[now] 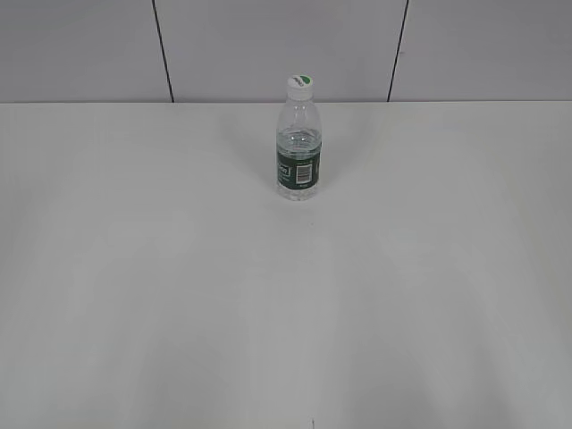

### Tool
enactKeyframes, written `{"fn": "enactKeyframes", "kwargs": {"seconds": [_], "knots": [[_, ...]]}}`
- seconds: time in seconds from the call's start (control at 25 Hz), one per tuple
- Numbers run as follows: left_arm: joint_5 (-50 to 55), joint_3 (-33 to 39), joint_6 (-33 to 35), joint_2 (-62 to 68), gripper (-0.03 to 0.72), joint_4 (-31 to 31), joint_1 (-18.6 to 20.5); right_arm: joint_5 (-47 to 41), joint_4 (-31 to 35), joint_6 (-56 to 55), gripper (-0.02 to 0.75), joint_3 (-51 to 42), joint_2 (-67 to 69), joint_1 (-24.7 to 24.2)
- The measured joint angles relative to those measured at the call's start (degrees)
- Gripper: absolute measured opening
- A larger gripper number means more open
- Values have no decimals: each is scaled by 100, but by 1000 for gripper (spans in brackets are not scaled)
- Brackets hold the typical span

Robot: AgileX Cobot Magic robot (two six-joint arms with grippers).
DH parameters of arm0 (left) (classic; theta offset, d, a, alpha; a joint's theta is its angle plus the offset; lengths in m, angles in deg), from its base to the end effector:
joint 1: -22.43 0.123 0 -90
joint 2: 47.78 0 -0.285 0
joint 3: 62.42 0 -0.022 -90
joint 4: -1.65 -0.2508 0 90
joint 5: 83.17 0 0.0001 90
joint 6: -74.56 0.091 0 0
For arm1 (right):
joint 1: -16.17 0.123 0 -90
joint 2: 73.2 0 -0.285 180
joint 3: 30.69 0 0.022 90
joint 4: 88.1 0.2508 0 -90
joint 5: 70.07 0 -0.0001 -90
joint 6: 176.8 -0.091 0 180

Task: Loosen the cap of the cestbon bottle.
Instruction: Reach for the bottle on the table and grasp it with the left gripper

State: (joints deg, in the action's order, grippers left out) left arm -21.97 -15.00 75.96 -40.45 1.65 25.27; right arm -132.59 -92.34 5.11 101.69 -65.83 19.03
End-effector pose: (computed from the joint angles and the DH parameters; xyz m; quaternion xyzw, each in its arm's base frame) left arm -0.0088 -0.0004 0.2822 -0.0107 0.8477 0.0196 0.5299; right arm -0.0090 -0.0064 0.2795 -0.0331 0.8537 -0.0326 0.5186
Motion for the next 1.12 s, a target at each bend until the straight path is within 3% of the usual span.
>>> {"fn": "enactKeyframes", "kwargs": {"seconds": [0.52,0.72,1.12], "knots": [[-92,-81,0,0,273,0,0,0,0,0,587,0,0,0],[-672,-641,0,36,347,-53,0,0,0,0,587,0,0,0],[-2349,-2119,270,1812,359,-100,-164,0,0,0,587,0,0,0]]}}
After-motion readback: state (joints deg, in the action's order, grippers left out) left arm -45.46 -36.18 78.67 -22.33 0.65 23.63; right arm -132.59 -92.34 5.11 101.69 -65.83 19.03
